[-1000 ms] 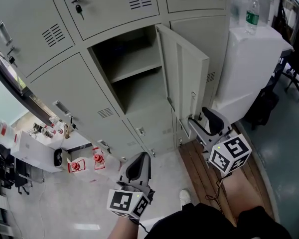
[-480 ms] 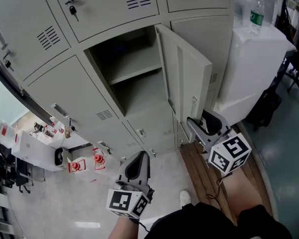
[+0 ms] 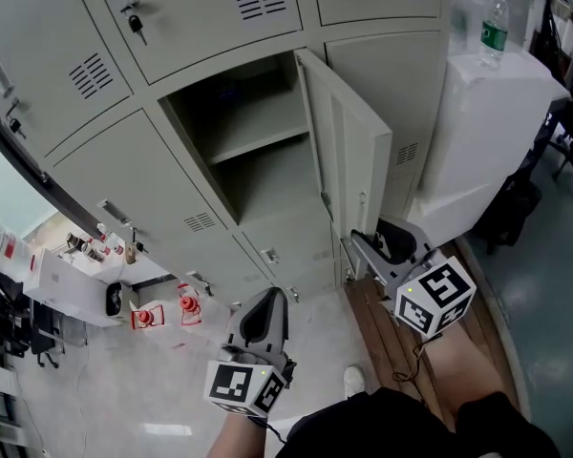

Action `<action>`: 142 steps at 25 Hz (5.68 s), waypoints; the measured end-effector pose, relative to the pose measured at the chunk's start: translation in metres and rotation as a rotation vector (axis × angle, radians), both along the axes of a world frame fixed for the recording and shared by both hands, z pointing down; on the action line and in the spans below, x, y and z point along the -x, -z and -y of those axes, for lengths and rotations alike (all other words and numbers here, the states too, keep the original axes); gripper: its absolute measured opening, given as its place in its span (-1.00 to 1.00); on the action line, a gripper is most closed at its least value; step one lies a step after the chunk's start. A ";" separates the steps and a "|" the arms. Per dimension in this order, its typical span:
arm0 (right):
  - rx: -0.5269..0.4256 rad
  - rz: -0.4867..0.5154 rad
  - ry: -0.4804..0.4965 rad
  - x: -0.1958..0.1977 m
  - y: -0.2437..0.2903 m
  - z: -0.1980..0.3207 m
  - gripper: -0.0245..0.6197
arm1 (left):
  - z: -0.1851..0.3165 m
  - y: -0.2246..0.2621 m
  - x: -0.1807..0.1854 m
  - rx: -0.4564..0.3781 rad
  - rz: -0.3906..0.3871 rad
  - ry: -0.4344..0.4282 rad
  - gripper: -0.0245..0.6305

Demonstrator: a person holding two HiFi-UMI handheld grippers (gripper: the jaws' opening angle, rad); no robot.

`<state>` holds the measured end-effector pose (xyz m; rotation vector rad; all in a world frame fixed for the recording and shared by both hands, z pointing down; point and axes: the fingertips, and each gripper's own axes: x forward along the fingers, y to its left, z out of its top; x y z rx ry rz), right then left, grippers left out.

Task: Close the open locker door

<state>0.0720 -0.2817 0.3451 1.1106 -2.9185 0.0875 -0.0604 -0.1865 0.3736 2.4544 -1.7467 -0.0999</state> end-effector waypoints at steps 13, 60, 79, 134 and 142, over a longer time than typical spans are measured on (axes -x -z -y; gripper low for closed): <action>-0.017 -0.057 0.183 0.063 -0.004 -0.014 -0.29 | 0.000 0.004 0.022 -0.014 -0.019 0.100 -0.87; -0.066 -0.094 0.091 0.272 -0.007 0.080 -0.46 | 0.075 0.003 0.162 0.002 0.012 0.119 -0.87; -0.060 -0.085 0.016 0.298 -0.008 0.128 -0.50 | 0.113 -0.003 0.190 0.022 0.038 0.048 -0.87; -0.053 -0.118 0.111 0.128 -0.006 0.041 -0.76 | 0.037 0.020 0.032 -0.027 0.023 0.090 -0.87; -0.053 -0.123 0.154 0.101 -0.011 -0.009 -0.76 | -0.006 0.013 0.010 -0.015 0.029 0.117 -0.87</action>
